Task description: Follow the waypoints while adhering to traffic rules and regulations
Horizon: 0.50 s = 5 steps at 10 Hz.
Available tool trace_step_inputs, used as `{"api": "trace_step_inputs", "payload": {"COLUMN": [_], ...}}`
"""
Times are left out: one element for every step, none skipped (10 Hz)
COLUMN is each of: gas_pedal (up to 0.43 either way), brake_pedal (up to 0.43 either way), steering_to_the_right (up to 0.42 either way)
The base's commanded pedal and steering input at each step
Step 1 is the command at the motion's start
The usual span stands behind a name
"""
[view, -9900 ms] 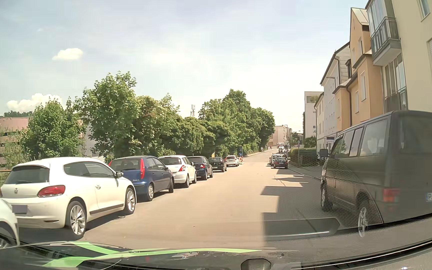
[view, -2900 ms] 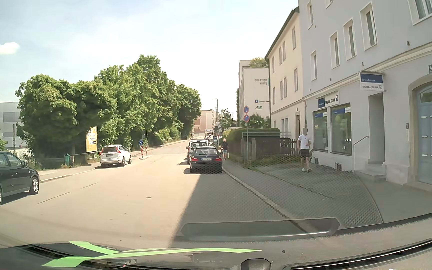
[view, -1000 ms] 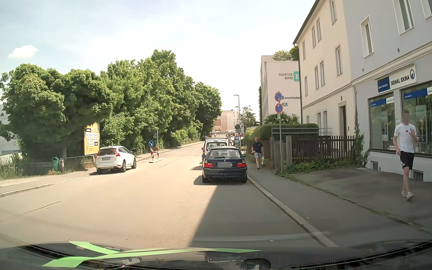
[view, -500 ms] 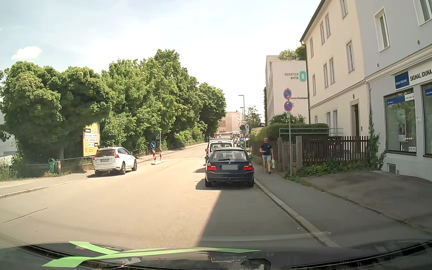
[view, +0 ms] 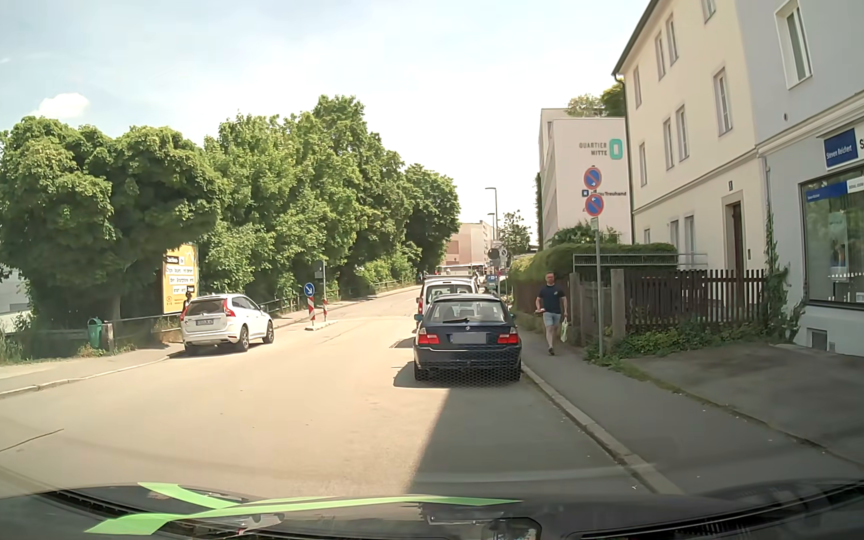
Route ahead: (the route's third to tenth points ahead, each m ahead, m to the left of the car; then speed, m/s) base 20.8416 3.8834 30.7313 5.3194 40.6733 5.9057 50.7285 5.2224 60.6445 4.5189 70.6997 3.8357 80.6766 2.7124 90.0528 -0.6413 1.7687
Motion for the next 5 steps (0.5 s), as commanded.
{"api": "trace_step_inputs", "payload": {"gas_pedal": [0.000,0.000,0.000,0.000,0.000], "brake_pedal": [0.165,0.177,0.177,0.183,0.183], "steering_to_the_right": [-0.052,-0.051,-0.049,-0.047,-0.045]}}
